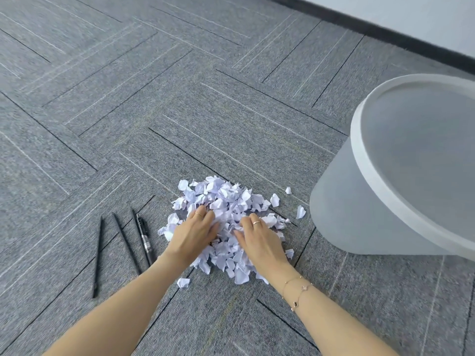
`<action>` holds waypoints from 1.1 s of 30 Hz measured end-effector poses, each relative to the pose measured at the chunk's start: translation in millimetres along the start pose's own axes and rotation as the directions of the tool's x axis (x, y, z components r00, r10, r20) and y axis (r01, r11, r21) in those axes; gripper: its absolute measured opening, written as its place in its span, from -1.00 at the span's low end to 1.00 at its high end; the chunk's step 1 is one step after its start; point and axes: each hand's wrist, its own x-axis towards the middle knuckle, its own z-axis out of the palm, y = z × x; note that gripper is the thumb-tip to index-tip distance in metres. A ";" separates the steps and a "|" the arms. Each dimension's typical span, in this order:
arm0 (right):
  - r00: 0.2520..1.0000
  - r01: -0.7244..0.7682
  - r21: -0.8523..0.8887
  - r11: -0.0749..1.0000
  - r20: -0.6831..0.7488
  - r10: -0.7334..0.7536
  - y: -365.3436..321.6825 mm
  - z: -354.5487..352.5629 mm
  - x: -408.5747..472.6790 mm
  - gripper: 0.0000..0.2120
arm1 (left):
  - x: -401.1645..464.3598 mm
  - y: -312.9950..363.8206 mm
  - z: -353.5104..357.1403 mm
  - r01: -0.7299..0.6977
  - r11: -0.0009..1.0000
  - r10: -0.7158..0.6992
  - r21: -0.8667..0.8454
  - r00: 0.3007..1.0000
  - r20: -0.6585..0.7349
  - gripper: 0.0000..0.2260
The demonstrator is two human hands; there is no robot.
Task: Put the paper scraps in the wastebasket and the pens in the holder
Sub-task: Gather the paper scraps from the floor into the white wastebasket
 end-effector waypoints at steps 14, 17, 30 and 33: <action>0.983 -0.016 0.145 0.989 0.181 -0.011 -15.2 -25.9 -3.3 -0.83 | -13.4 -7.9 -16.1 -0.033 0.957 0.004 -0.288 0.995 -0.098 -0.81; 0.980 -0.037 0.189 0.981 0.197 -0.001 -19.4 -33.1 -4.1 -0.86 | -17.6 -10.1 -27.2 -0.050 0.977 0.038 -0.209 0.997 -0.062 -0.86; 0.991 0.011 0.097 0.995 0.129 -0.024 -16.7 -33.6 -11.8 -0.82 | -27.3 1.6 -36.3 0.083 0.996 -0.082 -0.039 0.996 0.027 -0.85; 0.996 0.013 0.017 1.000 0.085 -0.014 -13.8 -26.6 -11.2 -0.65 | -23.1 -2.6 -26.3 0.102 0.994 -0.100 -0.040 0.994 0.034 -0.83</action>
